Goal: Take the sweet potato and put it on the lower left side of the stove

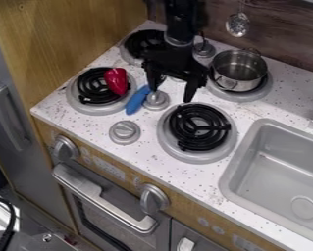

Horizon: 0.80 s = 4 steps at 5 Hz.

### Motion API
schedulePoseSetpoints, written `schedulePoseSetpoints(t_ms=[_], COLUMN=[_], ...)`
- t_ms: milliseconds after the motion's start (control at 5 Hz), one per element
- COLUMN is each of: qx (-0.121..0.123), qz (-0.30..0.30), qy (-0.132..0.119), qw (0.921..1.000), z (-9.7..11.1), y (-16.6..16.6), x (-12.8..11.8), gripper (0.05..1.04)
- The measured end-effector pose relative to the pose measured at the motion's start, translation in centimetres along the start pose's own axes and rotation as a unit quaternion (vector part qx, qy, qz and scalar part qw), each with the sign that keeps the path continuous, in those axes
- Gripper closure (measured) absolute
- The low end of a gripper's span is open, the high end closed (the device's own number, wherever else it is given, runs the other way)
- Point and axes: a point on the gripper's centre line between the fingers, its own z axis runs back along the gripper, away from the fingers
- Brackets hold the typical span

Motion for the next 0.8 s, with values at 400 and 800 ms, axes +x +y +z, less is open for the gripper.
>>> schedulePoseSetpoints(t_ms=[400,800], qx=[0.023,0.039], qz=[0.055,0.125], qy=[0.009,0.007], qw=[0.9982,0.9914], z=[-1.9,-1.8], y=[4.5,9.2], x=[3.1,5.3], gripper=[0.084,0.084])
